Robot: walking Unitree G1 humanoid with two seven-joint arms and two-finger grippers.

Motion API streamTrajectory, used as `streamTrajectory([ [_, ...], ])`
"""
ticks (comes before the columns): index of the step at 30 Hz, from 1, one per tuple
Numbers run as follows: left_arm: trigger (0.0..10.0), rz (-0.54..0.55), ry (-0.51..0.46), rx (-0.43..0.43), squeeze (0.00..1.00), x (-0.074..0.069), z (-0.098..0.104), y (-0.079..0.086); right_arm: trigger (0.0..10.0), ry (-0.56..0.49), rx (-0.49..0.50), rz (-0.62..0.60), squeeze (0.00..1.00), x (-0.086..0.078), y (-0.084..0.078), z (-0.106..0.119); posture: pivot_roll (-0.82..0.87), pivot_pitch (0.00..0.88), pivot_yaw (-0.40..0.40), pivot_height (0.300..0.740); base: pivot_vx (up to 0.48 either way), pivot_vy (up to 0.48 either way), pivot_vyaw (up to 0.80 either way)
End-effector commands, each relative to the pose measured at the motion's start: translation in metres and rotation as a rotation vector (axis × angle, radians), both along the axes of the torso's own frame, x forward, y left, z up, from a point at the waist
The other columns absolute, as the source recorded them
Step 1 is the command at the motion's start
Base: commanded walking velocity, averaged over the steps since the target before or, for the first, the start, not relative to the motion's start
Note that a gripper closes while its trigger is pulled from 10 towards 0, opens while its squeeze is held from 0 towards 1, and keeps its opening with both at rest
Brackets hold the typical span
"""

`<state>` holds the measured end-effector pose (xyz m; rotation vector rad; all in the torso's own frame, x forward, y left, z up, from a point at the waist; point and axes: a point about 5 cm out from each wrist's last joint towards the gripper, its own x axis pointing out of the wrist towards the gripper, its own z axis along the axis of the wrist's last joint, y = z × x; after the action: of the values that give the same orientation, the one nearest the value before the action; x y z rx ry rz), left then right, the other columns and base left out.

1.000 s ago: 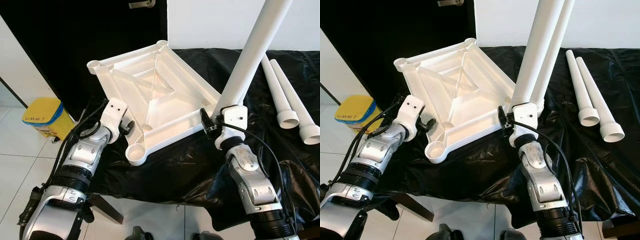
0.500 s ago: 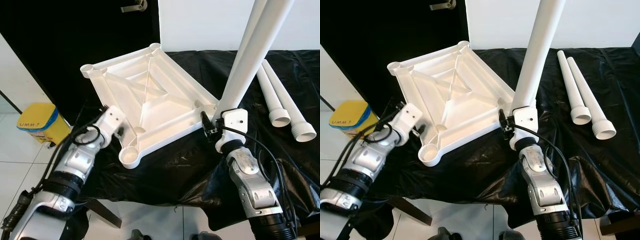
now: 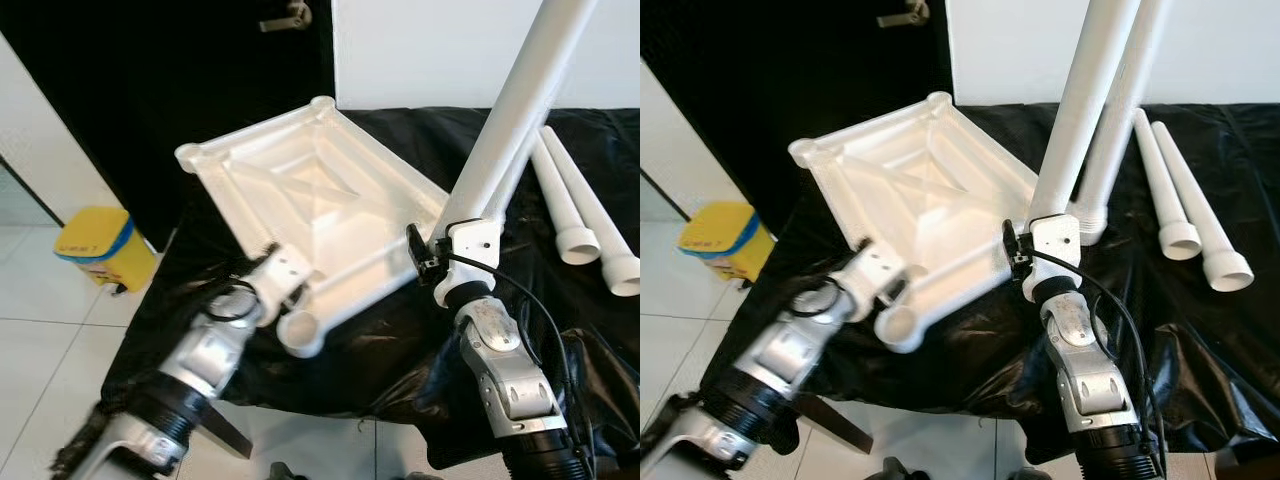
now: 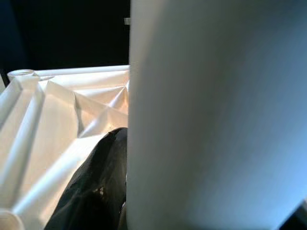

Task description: Building children table

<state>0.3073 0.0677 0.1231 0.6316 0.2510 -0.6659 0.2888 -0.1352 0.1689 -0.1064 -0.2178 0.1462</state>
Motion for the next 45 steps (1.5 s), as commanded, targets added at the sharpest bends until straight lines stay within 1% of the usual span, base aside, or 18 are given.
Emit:
streamTrajectory([
  [1, 10.0, -0.1, 0.145, 0.039, 0.0, -0.012, -0.022, -0.007, 10.0, -0.016, 0.003, -0.008, 0.0, -0.001, -0.001, 0.003, -0.22, 0.064, 0.063, 0.74, 0.0, 0.0, 0.0],
  [2, 10.0, -0.1, 0.145, 0.039, 0.0, -0.012, -0.022, -0.007, 10.0, -0.016, 0.003, -0.008, 0.0, -0.001, -0.001, 0.003, -0.22, 0.064, 0.063, 0.74, 0.0, 0.0, 0.0],
  [5, 10.0, -0.092, 0.098, 0.008, 0.0, -0.004, -0.008, -0.019, 10.0, -0.015, 0.006, -0.013, 0.0, -0.001, -0.001, 0.003, -0.22, 0.068, 0.066, 0.74, 0.0, 0.0, 0.0],
  [10, 10.0, -0.067, 0.055, 0.001, 0.0, 0.003, 0.005, -0.022, 10.0, -0.015, 0.009, -0.016, 0.0, -0.001, -0.001, 0.002, -0.22, 0.071, 0.068, 0.74, 0.0, 0.0, 0.0],
  [13, 10.0, -0.069, -0.002, 0.022, 0.0, 0.015, 0.016, -0.011, 10.0, -0.016, 0.01, -0.027, 0.0, -0.001, -0.003, 0.003, -0.23, 0.075, 0.076, 0.74, 0.0, 0.0, 0.0],
  [16, 10.0, -0.065, -0.006, 0.025, 0.0, 0.018, 0.018, -0.006, 10.0, -0.017, 0.01, -0.031, 0.0, -0.001, -0.004, 0.003, -0.23, 0.075, 0.078, 0.74, 0.0, 0.0, 0.0],
  [19, 10.0, -0.03, -0.031, 0.061, 0.0, 0.033, 0.025, 0.023, 10.0, -0.019, 0.011, -0.041, 0.0, -0.001, -0.005, 0.003, -0.23, 0.076, 0.083, 0.74, 0.0, 0.0, 0.0],
  [22, 10.0, -0.024, -0.039, 0.071, 0.0, 0.036, 0.028, 0.03, 10.0, -0.02, 0.011, -0.043, 0.0, 0.0, -0.006, 0.003, -0.23, 0.075, 0.083, 0.74, 0.0, 0.0, 0.0],
  [24, 10.0, -0.034, -0.061, 0.074, 0.0, 0.042, 0.034, 0.049, 10.0, -0.021, 0.011, -0.046, 0.0, 0.0, -0.006, 0.004, -0.23, 0.075, 0.083, 0.74, 0.0, 0.0, 0.0],
  [26, 10.0, -0.034, -0.061, 0.074, 0.0, 0.042, 0.034, 0.049, 10.0, -0.021, 0.011, -0.046, 0.0, 0.0, -0.006, 0.004, -0.23, 0.075, 0.083, 0.74, 0.0, 0.0, 0.0],
  [28, 10.0, -0.105, -0.08, 0.014, 0.0, 0.04, 0.044, 0.06, 10.0, -0.023, 0.012, -0.047, 0.0, 0.001, -0.006, 0.004, -0.22, 0.072, 0.083, 0.74, 0.0, 0.0, 0.0],
  [29, 10.0, -0.105, -0.08, 0.014, 0.0, 0.04, 0.044, 0.06, 10.0, -0.023, 0.012, -0.047, 0.0, 0.001, -0.006, 0.004, -0.22, 0.072, 0.083, 0.74, 0.0, 0.0, 0.0],
  [30, 10.0, -0.203, -0.093, -0.048, 0.0, 0.033, 0.05, 0.061, 10.0, -0.025, 0.014, -0.048, 0.0, 0.001, -0.006, 0.004, -0.22, 0.071, 0.08, 0.74, 0.0, 0.0, 0.0],
  [31, 10.0, -0.203, -0.093, -0.048, 0.0, 0.033, 0.05, 0.061, 10.0, -0.025, 0.014, -0.048, 0.0, 0.001, -0.006, 0.004, -0.22, 0.071, 0.08, 0.74, 0.0, 0.0, 0.0],
  [35, 10.0, -0.339, -0.042, -0.14, 0.0, 0.02, 0.048, 0.058, 10.0, -0.028, 0.014, -0.042, 0.0, 0.002, -0.005, 0.005, -0.21, 0.07, 0.073, 0.74, 0.0, 0.0, 0.0],
  [40, 10.0, -0.409, -0.011, -0.155, 0.0, 0.014, 0.045, 0.056, 10.0, -0.028, 0.012, -0.038, 0.0, 0.003, -0.005, 0.005, -0.21, 0.071, 0.071, 0.74, 0.0, 0.0, 0.0],
  [42, 10.0, -0.441, -0.007, -0.107, 0.0, 0.014, 0.04, 0.057, 10.0, -0.028, 0.01, -0.037, 0.0, 0.003, -0.006, 0.006, -0.21, 0.07, 0.067, 0.74, 0.0, 0.0, 0.0],
  [45, 10.0, -0.368, -0.045, -0.088, 0.0, 0.027, 0.039, 0.059, 10.0, -0.029, 0.007, -0.035, 0.0, 0.003, -0.006, 0.006, -0.21, 0.071, 0.067, 0.74, 0.0, 0.0, 0.0],
])
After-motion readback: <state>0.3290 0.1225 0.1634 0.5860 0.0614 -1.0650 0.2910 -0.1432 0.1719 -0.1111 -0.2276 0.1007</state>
